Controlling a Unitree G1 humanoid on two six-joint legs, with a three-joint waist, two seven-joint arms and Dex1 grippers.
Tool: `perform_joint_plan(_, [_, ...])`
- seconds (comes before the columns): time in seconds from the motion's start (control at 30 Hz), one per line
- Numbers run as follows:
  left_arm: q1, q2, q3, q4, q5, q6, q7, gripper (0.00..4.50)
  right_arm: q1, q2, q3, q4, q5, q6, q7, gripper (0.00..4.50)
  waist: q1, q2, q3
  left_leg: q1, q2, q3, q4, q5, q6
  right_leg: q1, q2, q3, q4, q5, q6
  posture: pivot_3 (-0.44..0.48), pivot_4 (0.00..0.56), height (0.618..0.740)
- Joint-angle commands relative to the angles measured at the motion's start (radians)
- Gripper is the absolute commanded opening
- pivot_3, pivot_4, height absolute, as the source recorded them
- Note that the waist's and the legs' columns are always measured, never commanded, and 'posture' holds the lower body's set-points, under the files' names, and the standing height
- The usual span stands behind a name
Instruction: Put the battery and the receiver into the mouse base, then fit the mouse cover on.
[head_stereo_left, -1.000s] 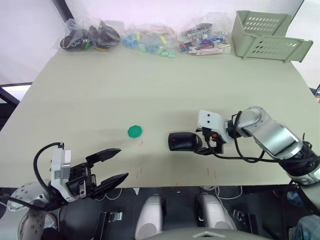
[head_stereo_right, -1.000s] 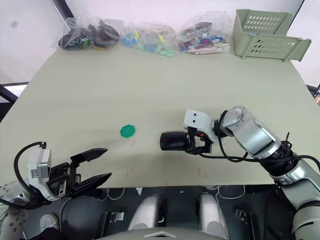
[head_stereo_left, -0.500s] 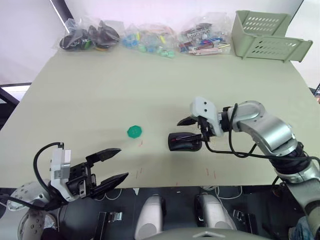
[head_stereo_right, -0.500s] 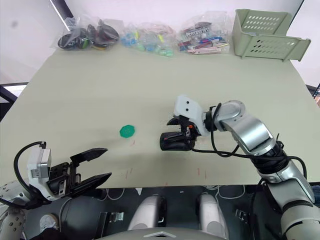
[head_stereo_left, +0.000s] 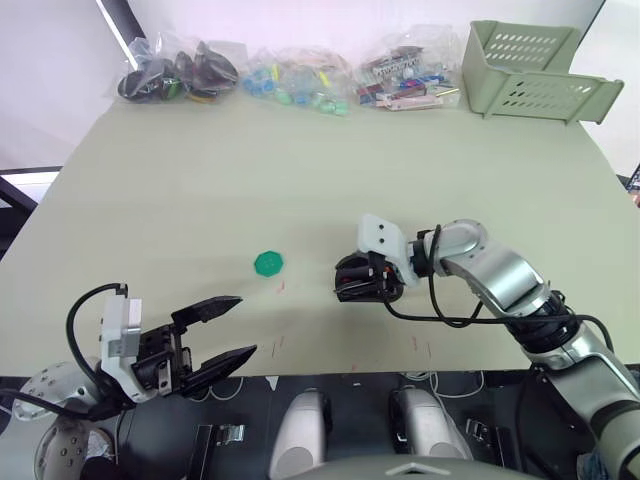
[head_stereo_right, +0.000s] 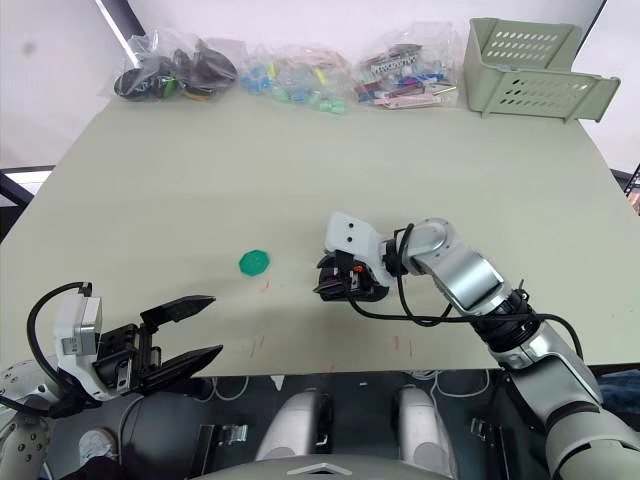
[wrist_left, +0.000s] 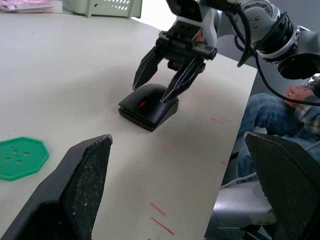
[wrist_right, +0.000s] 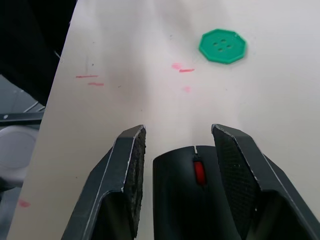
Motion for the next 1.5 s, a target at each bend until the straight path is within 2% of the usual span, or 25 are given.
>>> perform_joint_plan(0.03, [0.002,0.011,0.021,-0.023,-0.008,-0.01,-0.002,4.5,-0.034,0.023,0.008,0.019,-0.022,-0.03,-0.001,2.2,0.0,0.0,0.0,0.0,0.0,0.0,0.0,0.0,0.0,0.0,0.0,0.0,0.0,0.0,0.0,0.0,0.15,0.74])
perform_joint_plan(0.4, [0.008,0.008,0.023,-0.023,-0.008,-0.014,-0.005,4.5,-0.051,0.063,0.033,0.121,-0.067,-0.018,0.007,2.2,0.0,0.0,0.0,0.0,0.0,0.0,0.0,0.0,0.0,0.0,0.0,0.0,0.0,0.0,0.0,0.0,0.15,0.74])
perform_joint_plan(0.97, [0.009,0.0,0.017,-0.013,-0.004,-0.027,-0.006,4.5,-0.008,0.027,0.138,0.171,-0.148,0.008,0.048,2.2,0.004,-0.001,-0.001,0.001,-0.001,0.0,0.0,0.0,0.0,0.001,-0.001,0.0,-0.001,0.0,0.0,0.0,0.15,0.74])
perform_joint_plan(1.1, [0.011,-0.005,0.012,-0.018,-0.003,-0.03,-0.003,4.5,0.005,0.065,0.063,0.176,-0.116,-0.084,0.033,2.2,0.004,-0.002,-0.002,0.001,-0.001,0.0,0.0,0.0,0.0,0.001,-0.001,0.0,-0.001,0.0,0.0,0.0,0.15,0.74])
perform_joint_plan(1.2, [0.015,-0.007,0.013,-0.02,-0.003,-0.031,-0.002,4.5,0.039,0.088,-0.079,0.089,0.0,-0.107,0.044,2.2,0.004,-0.002,-0.001,0.001,-0.001,0.0,0.0,0.0,0.0,0.001,-0.001,-0.001,-0.001,0.0,0.0,0.0,0.15,0.74])
perform_joint_plan(1.3, [0.016,-0.011,0.008,-0.03,-0.004,-0.031,0.007,4.5,0.133,0.05,-0.194,-0.005,0.049,-0.172,0.021,2.2,0.004,-0.001,-0.001,0.0,-0.001,0.0,0.0,0.0,0.0,0.001,-0.001,0.0,-0.001,0.0,0.0,0.0,0.15,0.74])
perform_joint_plan(1.37, [0.014,-0.014,0.004,-0.032,-0.004,-0.031,0.011,4.5,0.197,0.062,-0.277,-0.024,0.136,-0.208,0.041,2.2,0.004,-0.002,-0.001,0.0,-0.001,0.0,0.0,0.0,0.0,0.001,-0.001,0.0,-0.001,0.0,0.0,0.0,0.15,0.74])
perform_joint_plan(1.5, [0.01,-0.016,-0.002,-0.033,-0.004,-0.032,0.015,4.5,0.305,0.002,-0.344,-0.061,0.139,-0.257,0.028,2.2,0.003,-0.001,-0.001,0.0,-0.001,0.001,0.0,0.0,0.0,0.001,0.0,-0.001,-0.001,0.0,0.0,0.0,0.15,0.74])
